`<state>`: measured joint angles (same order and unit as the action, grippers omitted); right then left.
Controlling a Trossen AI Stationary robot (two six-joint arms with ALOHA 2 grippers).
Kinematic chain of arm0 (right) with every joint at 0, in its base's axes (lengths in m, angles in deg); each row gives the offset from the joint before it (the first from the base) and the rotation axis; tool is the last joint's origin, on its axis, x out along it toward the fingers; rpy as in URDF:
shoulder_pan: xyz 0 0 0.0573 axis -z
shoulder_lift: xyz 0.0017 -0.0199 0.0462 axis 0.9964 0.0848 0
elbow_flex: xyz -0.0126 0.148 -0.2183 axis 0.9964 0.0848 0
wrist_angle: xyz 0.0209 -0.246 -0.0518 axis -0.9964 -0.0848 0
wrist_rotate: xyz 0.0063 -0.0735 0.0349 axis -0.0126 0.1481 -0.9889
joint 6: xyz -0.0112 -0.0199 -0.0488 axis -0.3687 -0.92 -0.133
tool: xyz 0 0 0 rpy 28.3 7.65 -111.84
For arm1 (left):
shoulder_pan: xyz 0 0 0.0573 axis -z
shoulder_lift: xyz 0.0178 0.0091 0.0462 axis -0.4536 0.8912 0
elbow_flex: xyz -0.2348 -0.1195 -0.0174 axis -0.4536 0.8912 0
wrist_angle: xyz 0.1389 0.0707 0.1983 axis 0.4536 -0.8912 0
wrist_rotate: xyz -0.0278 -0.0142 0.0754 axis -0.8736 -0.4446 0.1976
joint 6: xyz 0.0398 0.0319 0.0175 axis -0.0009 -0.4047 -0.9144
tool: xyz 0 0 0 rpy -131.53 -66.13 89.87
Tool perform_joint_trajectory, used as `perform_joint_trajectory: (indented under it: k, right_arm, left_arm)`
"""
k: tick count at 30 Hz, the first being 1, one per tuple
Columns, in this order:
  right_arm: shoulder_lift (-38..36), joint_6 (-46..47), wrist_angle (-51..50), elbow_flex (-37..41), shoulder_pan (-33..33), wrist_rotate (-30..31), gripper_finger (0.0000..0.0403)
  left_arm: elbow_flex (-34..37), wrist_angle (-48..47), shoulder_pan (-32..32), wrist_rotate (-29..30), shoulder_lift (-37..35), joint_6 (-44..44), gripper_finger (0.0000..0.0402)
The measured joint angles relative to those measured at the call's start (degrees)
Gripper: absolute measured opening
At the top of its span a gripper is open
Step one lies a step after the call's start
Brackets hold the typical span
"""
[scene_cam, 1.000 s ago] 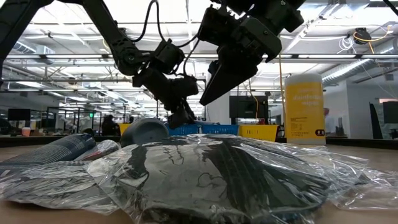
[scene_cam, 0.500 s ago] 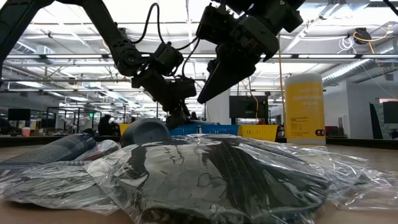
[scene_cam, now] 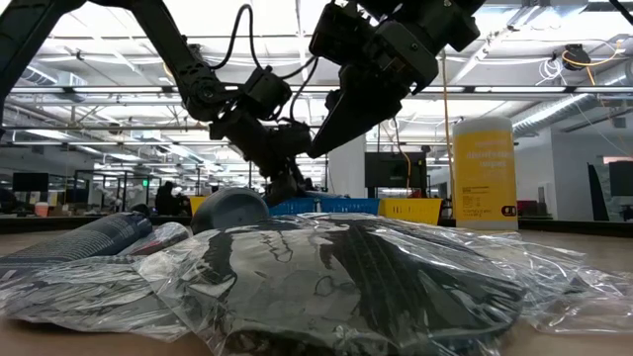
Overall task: Pick & Place Travel size toiletries
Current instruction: Put the white toothpaste into the left blue bin
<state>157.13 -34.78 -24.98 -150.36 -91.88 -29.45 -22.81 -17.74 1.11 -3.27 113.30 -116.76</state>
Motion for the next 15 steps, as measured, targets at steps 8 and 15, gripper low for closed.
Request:
perform_joint_trajectory:
  k: [8,15]
  right_arm:
    - [0.0,0.0,-0.01,0.0,0.0,0.01,0.0112]
    - [0.0,-0.29,-0.04,0.0,0.0,0.0,0.0112]
  left_arm:
    - [-1.59,0.07,0.12,-0.74,3.13,-1.89,0.0139]
    - [-5.03,-3.4,1.53,7.38,6.16,-4.97,0.0042]
